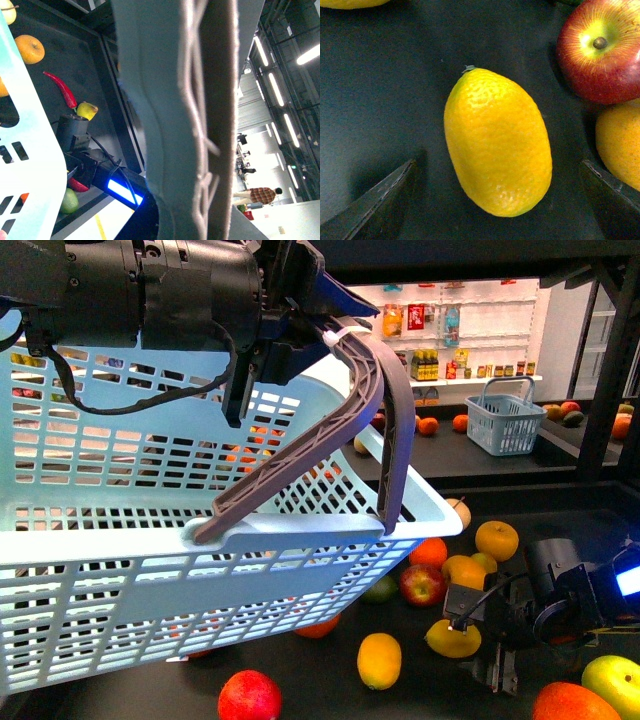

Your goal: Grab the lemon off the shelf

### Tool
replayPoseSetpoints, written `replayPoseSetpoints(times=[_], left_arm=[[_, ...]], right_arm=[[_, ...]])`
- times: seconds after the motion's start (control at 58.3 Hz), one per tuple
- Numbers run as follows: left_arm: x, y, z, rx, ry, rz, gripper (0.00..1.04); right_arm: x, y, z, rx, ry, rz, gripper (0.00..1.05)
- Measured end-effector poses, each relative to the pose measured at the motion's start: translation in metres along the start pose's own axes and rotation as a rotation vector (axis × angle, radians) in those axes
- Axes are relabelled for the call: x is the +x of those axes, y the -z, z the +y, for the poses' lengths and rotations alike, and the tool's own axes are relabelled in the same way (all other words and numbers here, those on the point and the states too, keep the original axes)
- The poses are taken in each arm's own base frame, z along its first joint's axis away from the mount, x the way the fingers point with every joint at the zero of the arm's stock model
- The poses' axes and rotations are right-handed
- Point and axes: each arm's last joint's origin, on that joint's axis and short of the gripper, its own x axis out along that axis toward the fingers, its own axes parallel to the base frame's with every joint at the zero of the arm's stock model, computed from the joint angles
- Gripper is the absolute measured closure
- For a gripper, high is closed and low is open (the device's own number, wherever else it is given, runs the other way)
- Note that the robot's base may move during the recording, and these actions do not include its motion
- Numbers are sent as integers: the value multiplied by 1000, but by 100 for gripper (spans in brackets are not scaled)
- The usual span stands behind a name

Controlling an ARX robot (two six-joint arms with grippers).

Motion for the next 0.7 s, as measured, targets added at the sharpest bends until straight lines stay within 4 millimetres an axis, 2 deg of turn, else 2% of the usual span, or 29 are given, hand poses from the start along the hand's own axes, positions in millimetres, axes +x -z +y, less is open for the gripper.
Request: replayPoseSetpoints(times=[0.36,0.617,0.703], left_arm=[[0,0,0,0,-1,-1,97],[0,0,0,0,0,0,97],[0,0,0,0,0,0,97]], right_arm=[[18,3,-9,88,9,-18,8],[21,1,-4,103,-7,-43,45],[19,1,-2,103,-6,-45,52]])
